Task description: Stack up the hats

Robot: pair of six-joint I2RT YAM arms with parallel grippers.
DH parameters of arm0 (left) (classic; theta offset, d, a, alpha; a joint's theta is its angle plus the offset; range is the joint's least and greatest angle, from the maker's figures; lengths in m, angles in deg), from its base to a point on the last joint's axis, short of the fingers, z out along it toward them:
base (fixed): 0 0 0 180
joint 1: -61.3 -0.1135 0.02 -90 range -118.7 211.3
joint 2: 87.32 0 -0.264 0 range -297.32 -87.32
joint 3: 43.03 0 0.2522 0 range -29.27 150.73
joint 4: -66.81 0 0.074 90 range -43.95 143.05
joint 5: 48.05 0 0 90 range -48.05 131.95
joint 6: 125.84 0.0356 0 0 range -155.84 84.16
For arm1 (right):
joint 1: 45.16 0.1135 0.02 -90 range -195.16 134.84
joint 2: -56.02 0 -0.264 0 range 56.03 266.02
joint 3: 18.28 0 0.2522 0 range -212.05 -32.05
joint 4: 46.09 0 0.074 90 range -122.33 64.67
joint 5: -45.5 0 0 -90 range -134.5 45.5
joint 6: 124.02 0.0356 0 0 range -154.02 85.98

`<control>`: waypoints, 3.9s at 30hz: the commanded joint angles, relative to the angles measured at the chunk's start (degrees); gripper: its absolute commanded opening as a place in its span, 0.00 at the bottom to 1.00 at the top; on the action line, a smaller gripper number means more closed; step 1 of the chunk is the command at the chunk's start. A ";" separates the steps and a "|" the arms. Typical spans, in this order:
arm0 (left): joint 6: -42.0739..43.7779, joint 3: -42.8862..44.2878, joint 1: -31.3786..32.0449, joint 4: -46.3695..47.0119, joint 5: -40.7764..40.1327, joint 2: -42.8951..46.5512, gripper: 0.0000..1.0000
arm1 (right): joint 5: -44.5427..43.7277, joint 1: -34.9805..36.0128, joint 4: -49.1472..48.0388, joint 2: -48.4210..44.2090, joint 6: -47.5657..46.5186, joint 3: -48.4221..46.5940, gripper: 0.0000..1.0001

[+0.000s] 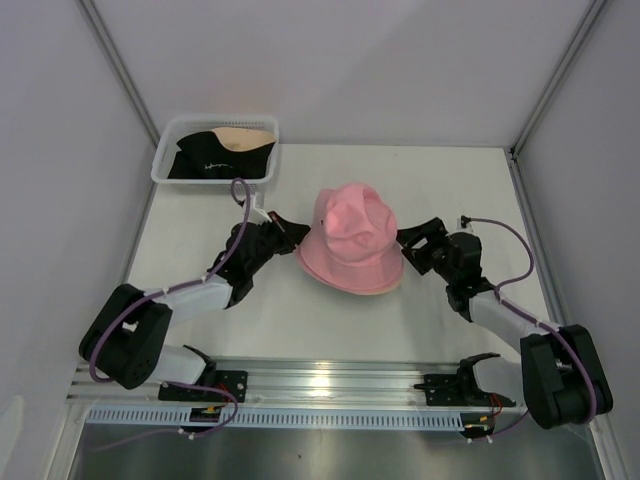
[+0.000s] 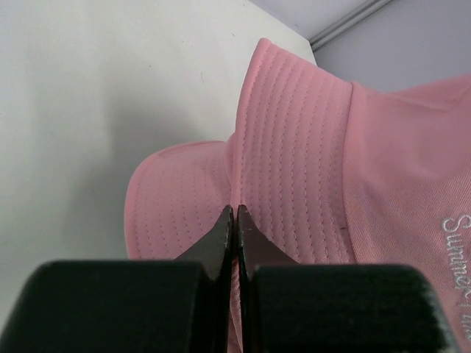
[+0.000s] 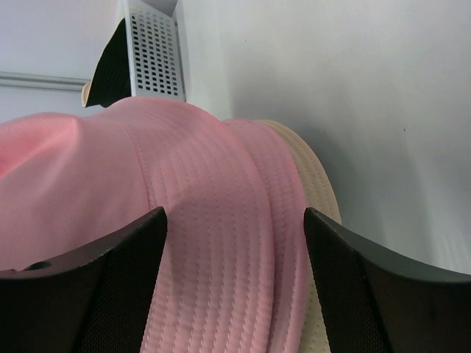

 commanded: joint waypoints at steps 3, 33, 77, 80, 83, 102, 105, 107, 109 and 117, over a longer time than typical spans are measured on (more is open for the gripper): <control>1.74 -1.98 1.30 1.94 -3.55 1.88 0.01 | 0.03 0.46 0.03 -4.45 2.21 2.80 0.71; 9.39 -4.61 9.04 -7.29 -19.10 -3.92 0.01 | 1.51 3.36 -21.49 19.79 -8.52 5.70 0.00; 3.85 90.69 -30.25 -78.49 -10.49 -36.54 0.87 | -8.49 -13.87 38.71 11.11 -37.25 -55.40 0.99; 3.77 82.32 -30.25 -69.36 -12.95 -32.14 0.87 | -7.72 -13.87 29.15 7.51 -37.34 -46.79 0.99; 2.72 83.27 -30.33 -68.10 -13.66 -34.49 0.86 | -5.17 -13.87 22.65 4.87 -36.30 -41.24 0.99; 2.44 93.38 -30.16 -68.89 -9.97 -47.42 0.60 | -6.22 -10.79 25.95 -11.22 -38.04 -36.92 1.00; 3.15 94.62 -30.16 -69.51 -8.30 -49.09 0.40 | -2.53 -9.47 25.34 -10.35 -41.63 -38.67 0.99; 3.50 94.61 -30.16 -69.34 -7.69 -48.92 0.24 | 1.84 -8.60 24.90 -9.73 -44.01 -40.08 0.99; 3.85 95.22 -30.16 -69.42 -6.46 -48.49 0.05 | 4.23 -7.02 25.42 -8.51 -47.00 -43.05 0.99; 9.21 100.68 -30.60 -71.19 -1.80 -44.36 0.01 | 8.63 -3.32 26.92 -5.95 -55.36 -49.84 0.99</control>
